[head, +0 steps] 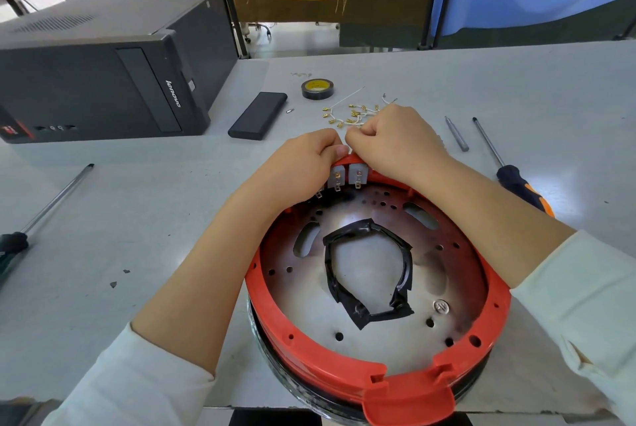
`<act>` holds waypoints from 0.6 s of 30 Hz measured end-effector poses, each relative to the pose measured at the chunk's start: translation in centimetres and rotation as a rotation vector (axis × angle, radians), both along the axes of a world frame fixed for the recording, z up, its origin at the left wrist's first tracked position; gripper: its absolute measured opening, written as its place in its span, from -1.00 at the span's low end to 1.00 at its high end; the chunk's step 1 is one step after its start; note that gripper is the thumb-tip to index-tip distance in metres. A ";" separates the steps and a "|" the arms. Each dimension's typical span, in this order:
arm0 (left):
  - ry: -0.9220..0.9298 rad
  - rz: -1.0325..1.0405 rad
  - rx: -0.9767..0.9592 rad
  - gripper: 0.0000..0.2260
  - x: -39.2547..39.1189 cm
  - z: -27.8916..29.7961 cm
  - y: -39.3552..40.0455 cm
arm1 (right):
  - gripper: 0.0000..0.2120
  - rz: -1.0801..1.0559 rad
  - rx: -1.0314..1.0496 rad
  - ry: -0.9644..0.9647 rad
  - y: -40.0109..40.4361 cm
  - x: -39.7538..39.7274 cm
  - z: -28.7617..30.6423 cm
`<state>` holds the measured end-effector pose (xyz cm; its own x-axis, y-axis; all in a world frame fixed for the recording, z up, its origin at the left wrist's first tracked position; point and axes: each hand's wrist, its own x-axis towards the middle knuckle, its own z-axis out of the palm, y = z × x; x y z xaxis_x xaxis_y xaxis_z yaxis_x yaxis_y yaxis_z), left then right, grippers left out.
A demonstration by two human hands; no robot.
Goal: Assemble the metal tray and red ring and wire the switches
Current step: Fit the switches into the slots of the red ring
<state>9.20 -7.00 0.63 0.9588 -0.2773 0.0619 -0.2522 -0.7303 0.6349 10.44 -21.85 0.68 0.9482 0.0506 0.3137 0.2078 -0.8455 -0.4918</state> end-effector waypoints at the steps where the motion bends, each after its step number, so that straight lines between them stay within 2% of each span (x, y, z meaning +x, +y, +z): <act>1: -0.007 0.001 0.006 -0.77 0.0 -0.1 0.0 | -0.54 -0.004 0.006 0.017 0.0 -0.1 0.0; 4: -0.025 -0.015 0.003 -0.86 -0.3 -0.1 -0.2 | -0.65 -0.013 0.081 0.102 -0.3 -0.2 0.1; 6: -0.019 -0.058 -0.003 -0.81 -0.6 -0.1 -0.3 | -0.75 -0.007 0.323 0.180 -0.7 0.2 0.7; 8: -0.007 -0.094 0.075 -0.76 -0.7 -0.1 -0.3 | -0.85 -0.061 0.630 0.285 -1.7 0.7 1.7; 9: -0.006 -0.099 0.116 -0.74 -0.6 -0.1 -0.3 | -0.86 -0.088 0.695 0.320 -2.6 1.1 2.1; 11: 0.002 -0.093 0.144 -0.74 -0.6 -0.2 -0.3 | -0.78 -0.134 0.561 0.351 -4.8 2.2 2.6; 15: 0.004 -0.088 0.133 -0.74 -0.4 -0.4 -0.3 | -0.55 -0.215 0.031 0.461 -8.5 3.3 2.2; 18: 0.004 -0.083 0.134 -0.73 -0.4 -0.5 -0.2 | -0.51 -0.126 -0.074 0.531 -8.9 3.1 0.9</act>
<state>8.79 -7.21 0.17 0.9325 -0.3607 0.0154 -0.3127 -0.7856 0.5338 13.51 -30.77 1.54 0.9752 -0.0702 -0.2098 -0.1582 -0.8842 -0.4396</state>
